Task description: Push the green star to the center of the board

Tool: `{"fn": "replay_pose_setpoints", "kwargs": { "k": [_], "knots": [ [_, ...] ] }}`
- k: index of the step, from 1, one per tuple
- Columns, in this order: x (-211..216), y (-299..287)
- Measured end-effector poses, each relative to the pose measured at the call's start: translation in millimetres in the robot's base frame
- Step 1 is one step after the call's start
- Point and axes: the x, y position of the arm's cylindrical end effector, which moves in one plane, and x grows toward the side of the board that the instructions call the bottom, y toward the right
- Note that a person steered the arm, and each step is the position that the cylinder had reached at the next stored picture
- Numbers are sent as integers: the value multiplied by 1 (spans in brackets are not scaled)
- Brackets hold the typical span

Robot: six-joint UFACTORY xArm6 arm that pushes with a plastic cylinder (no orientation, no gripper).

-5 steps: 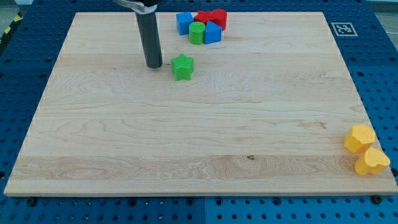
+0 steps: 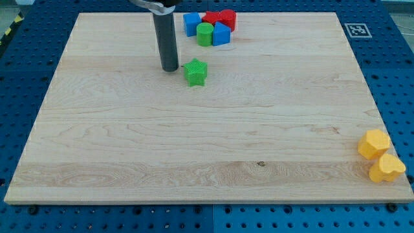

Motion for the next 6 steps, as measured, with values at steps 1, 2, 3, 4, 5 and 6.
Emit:
{"fn": "replay_pose_setpoints", "kwargs": {
  "k": [1,2,3,4,5,6],
  "knots": [
    [0,0],
    [3,10],
    [3,16],
    [3,32],
    [3,39],
    [3,58]
  ]
}}
